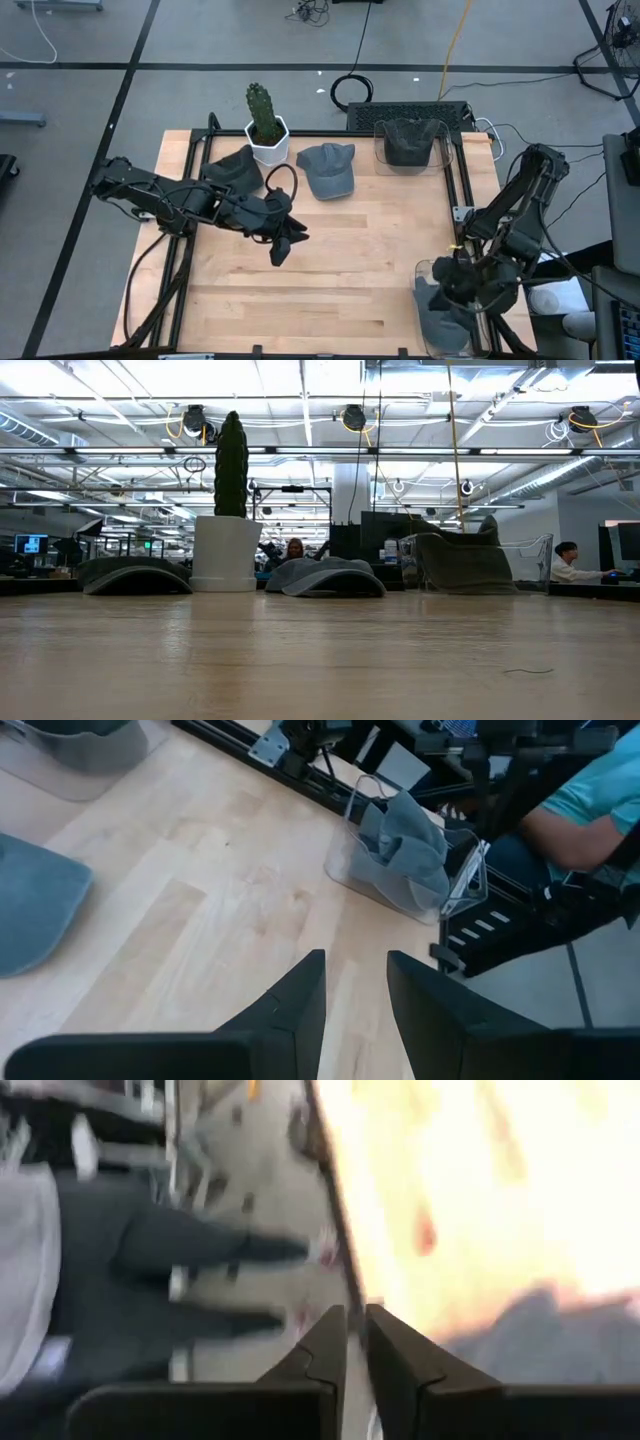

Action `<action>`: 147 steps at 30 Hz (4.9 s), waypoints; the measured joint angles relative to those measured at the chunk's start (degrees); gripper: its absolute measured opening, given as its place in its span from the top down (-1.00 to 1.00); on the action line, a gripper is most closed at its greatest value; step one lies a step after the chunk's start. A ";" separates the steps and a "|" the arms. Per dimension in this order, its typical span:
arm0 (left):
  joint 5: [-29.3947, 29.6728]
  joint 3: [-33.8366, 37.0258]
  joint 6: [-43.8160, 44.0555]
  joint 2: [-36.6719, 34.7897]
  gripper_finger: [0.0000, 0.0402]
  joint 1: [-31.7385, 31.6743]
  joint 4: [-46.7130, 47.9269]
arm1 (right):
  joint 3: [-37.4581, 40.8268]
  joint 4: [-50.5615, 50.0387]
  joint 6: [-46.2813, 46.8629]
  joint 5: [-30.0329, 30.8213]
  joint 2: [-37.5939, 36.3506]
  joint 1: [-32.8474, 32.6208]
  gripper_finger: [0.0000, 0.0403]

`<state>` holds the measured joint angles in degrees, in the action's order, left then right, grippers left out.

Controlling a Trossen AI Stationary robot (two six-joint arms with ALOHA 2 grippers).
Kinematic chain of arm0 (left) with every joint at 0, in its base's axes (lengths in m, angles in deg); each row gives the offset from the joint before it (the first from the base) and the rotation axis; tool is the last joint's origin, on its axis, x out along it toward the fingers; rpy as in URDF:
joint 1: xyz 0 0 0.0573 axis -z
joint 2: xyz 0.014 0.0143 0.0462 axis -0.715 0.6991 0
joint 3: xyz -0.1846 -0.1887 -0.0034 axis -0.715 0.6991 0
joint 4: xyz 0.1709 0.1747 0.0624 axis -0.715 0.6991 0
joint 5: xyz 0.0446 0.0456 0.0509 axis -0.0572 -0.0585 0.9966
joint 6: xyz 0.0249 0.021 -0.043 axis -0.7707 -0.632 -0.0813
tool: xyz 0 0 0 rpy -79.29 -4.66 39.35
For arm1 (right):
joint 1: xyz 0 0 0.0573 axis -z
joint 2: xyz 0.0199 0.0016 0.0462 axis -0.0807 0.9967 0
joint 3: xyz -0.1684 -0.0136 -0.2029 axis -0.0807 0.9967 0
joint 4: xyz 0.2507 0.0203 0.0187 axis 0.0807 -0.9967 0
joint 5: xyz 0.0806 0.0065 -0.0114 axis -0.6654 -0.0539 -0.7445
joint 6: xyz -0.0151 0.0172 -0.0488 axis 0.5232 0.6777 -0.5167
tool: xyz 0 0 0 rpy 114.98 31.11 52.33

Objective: Pick & Place hat
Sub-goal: Put the bottom gray cap into the bottom transparent bin

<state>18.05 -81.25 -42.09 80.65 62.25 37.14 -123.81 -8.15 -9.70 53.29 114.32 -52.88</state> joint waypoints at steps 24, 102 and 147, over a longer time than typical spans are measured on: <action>-2.82 -0.03 -1.92 -0.59 0.41 -1.10 4.23 | -10.60 -18.98 -18.03 -23.08 21.91 13.69 1.00; -2.79 -0.02 -3.03 -0.57 0.41 -1.10 4.41 | 18.80 -14.24 14.85 -38.92 2.69 2.64 1.00; -1.26 0.00 -3.68 -0.57 0.41 -1.21 3.25 | 9.80 -4.98 15.03 -23.08 14.88 6.58 1.00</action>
<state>16.79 -81.25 -45.77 80.08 61.04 40.39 -114.00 -13.13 5.33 30.21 129.20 -46.30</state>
